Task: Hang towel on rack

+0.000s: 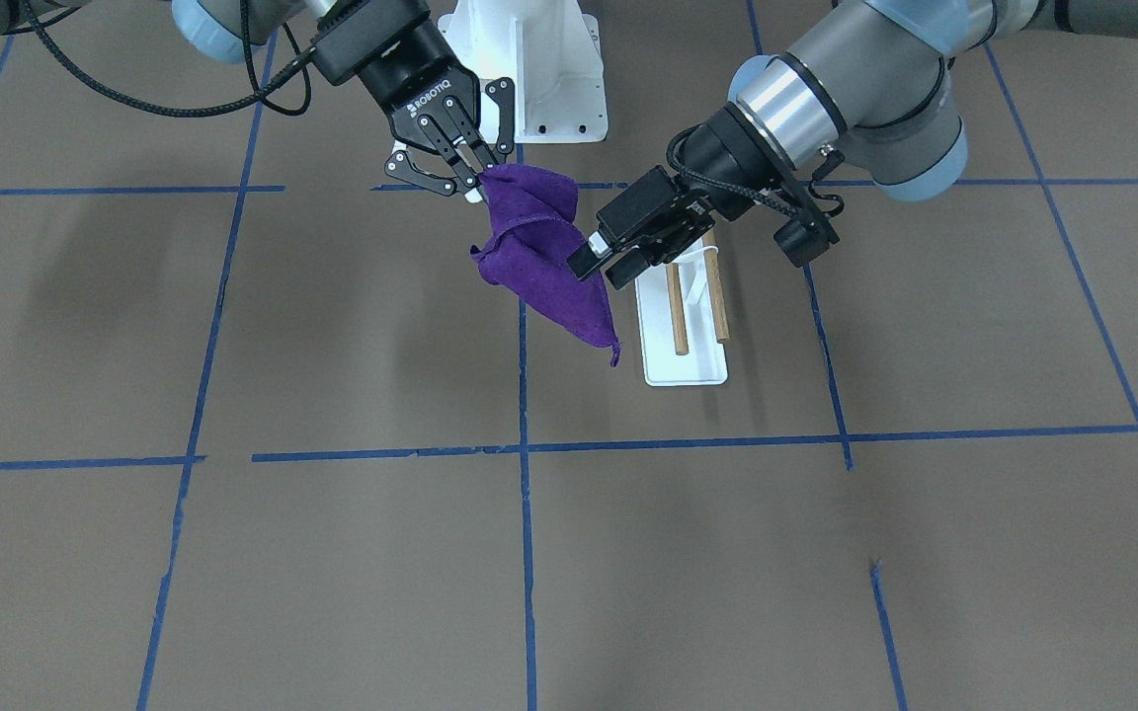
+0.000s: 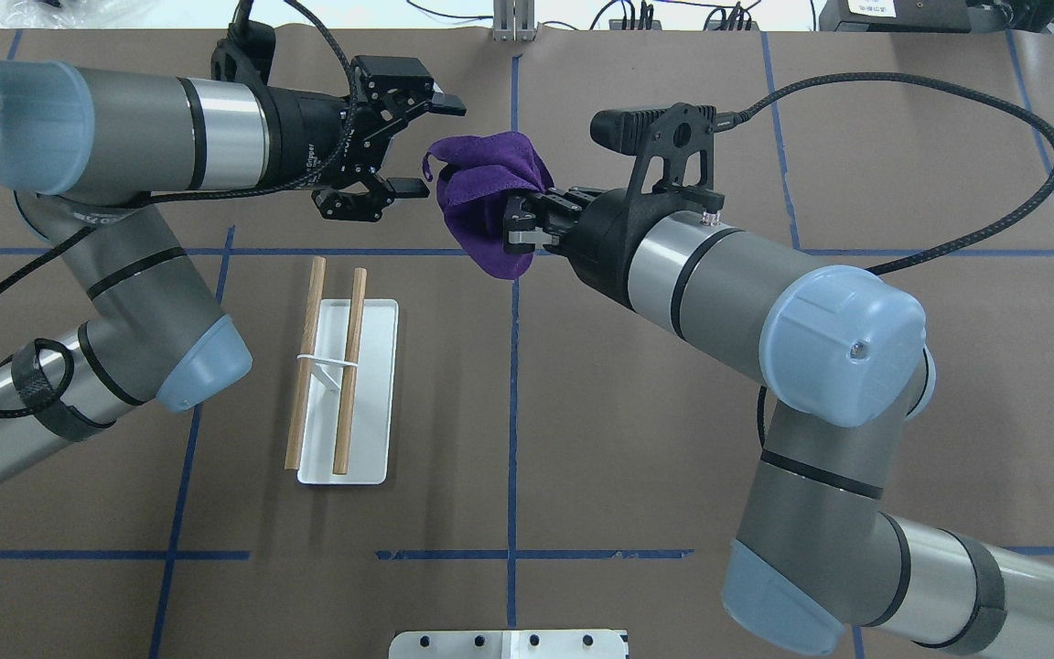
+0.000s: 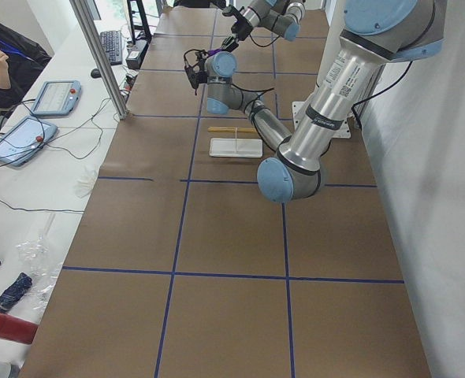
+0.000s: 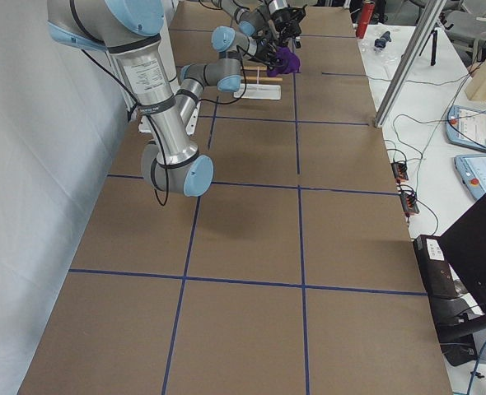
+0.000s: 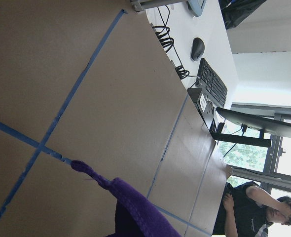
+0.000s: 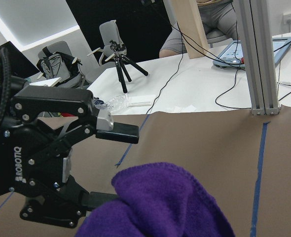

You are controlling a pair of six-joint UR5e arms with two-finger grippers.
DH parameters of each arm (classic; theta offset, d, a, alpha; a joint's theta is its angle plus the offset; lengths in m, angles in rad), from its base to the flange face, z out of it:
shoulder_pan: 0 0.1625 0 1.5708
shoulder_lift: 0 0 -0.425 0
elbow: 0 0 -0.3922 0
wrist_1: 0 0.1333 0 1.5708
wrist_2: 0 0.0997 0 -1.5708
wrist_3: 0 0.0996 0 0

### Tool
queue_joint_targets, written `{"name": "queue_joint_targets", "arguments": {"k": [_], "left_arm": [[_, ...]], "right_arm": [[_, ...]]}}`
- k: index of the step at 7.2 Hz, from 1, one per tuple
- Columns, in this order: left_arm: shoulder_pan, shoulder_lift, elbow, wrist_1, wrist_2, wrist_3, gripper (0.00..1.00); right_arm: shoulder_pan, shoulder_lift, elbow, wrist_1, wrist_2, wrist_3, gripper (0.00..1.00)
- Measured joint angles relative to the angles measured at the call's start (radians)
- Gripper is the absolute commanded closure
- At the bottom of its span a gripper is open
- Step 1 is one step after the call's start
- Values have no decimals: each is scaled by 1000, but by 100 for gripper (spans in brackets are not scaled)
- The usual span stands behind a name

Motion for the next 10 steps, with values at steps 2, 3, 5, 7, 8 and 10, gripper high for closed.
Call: {"name": "queue_joint_targets", "arguments": {"k": [2, 3, 5, 7, 8, 10], "left_arm": [[8, -17, 2, 3, 11, 0, 11], [8, -19, 4, 4, 13, 1, 11], [8, -20, 15, 2, 42, 7, 15], [5, -20, 22, 2, 60, 11, 21], [4, -21, 23, 2, 62, 11, 36], [3, -22, 25, 4, 63, 10, 94]], "right_arm": [[0, 0, 5, 0, 0, -3, 100], [1, -1, 11, -1, 1, -6, 100], [1, -7, 18, -1, 2, -8, 100], [1, -12, 22, -1, 1, -8, 100], [1, -13, 23, -1, 1, -8, 100], [-2, -14, 23, -1, 1, -9, 100]]}}
